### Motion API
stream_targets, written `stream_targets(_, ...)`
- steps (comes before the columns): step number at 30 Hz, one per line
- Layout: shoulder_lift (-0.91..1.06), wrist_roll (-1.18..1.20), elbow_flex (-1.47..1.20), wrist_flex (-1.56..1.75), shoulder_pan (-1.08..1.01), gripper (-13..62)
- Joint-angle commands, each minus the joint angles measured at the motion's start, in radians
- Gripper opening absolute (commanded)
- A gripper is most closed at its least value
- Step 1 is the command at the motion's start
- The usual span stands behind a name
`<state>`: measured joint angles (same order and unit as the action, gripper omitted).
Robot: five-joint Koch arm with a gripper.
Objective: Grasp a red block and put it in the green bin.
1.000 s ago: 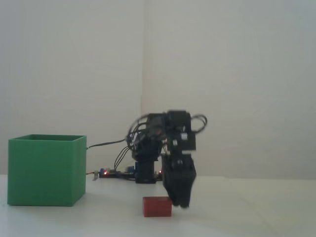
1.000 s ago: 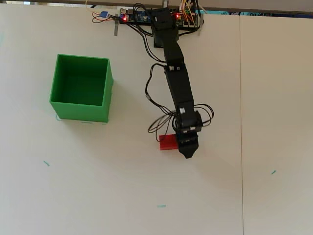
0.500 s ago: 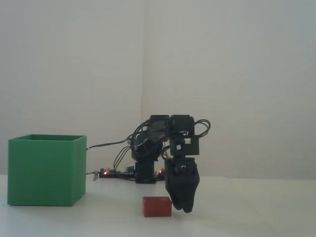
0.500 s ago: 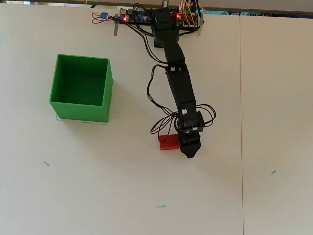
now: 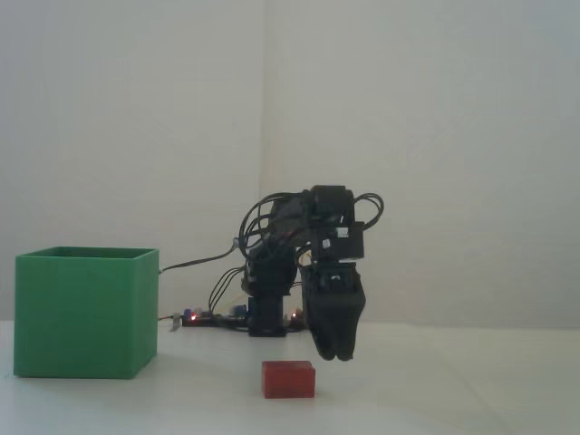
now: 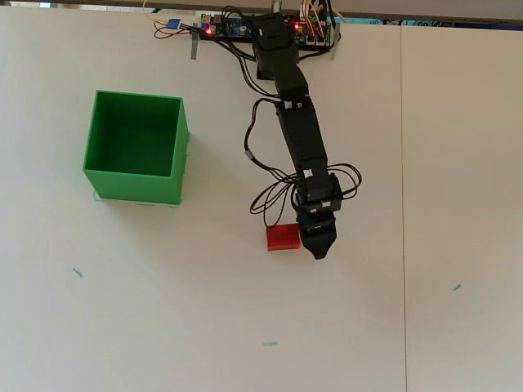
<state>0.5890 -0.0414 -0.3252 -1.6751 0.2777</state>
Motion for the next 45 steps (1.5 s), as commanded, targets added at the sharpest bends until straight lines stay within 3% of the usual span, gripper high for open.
stream_targets(1, 0.057, -0.002, -0.011, -0.014, 0.009, 35.0)
stream_targets(16, 0.101, -0.002, -0.072, 0.008, 0.064, 34.8)
stream_targets(45, 0.035, -0.008, -0.054, 0.011, -0.055, 34.9)
